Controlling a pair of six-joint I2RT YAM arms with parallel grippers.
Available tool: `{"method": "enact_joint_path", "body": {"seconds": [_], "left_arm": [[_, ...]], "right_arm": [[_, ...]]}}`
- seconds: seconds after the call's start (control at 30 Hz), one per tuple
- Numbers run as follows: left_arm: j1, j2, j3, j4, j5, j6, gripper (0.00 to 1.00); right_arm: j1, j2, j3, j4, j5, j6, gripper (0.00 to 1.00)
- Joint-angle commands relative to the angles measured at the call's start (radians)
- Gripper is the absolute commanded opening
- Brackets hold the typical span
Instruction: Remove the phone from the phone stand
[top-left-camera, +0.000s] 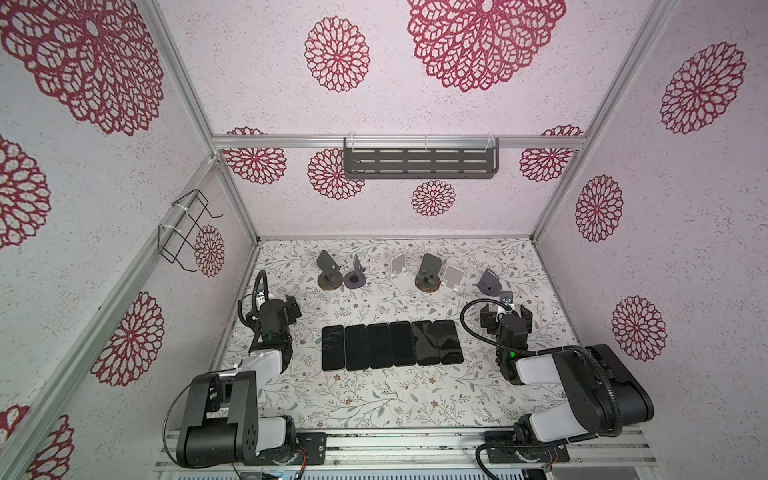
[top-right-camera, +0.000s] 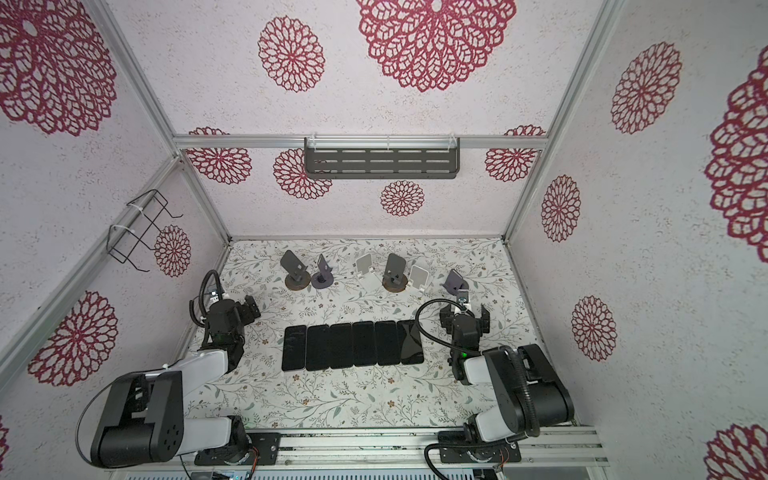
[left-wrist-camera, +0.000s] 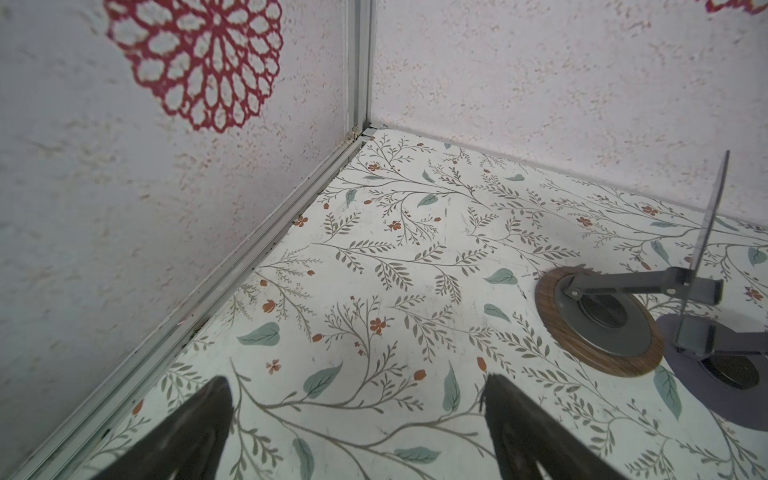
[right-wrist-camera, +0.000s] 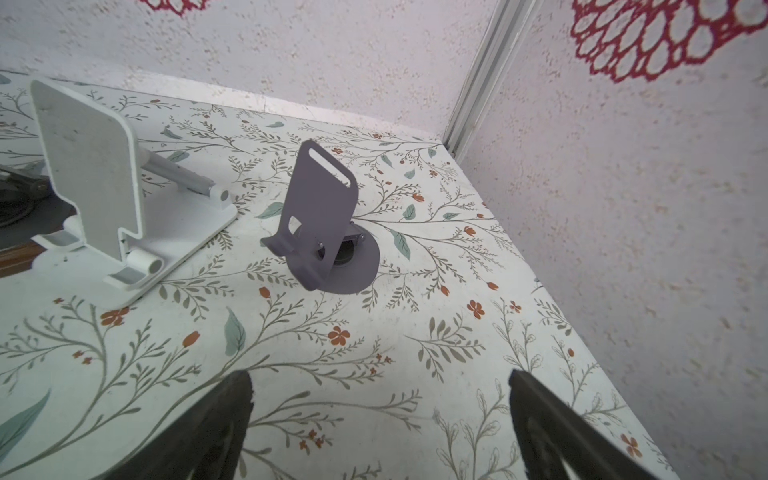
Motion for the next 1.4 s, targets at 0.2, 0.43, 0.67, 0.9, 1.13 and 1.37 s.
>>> {"method": "enact_joint_path", "body": {"seconds": [0.2, 0.43, 0.67, 0.9, 1.13, 1.37], "left_arm": [[0.036, 0.112, -0.028, 0.313, 0.096, 0.084, 0.97], [0.043, 0.178, 0.003, 0.292, 0.145, 0.095, 0.97], [0.044, 0.186, -0.004, 0.327, 0.145, 0.097, 0.97], [0.043, 0.185, -0.005, 0.329, 0.145, 0.097, 0.97], [0.043, 0.186, -0.004, 0.329, 0.145, 0.097, 0.97], [0.043, 0.186, -0.004, 0.328, 0.145, 0.097, 0.97]], "right_arm": [[-0.042, -0.006, 0.018, 0.077, -0.049, 0.021, 0.99], [-0.143, 0.045, -0.045, 0.214, -0.161, 0.112, 0.99], [-0.161, 0.057, -0.043, 0.232, -0.138, 0.134, 0.99], [-0.156, 0.054, -0.031, 0.204, -0.105, 0.144, 0.99], [-0.156, 0.053, -0.025, 0.19, -0.107, 0.145, 0.99], [-0.157, 0.057, -0.017, 0.177, -0.105, 0.145, 0.99]]}}
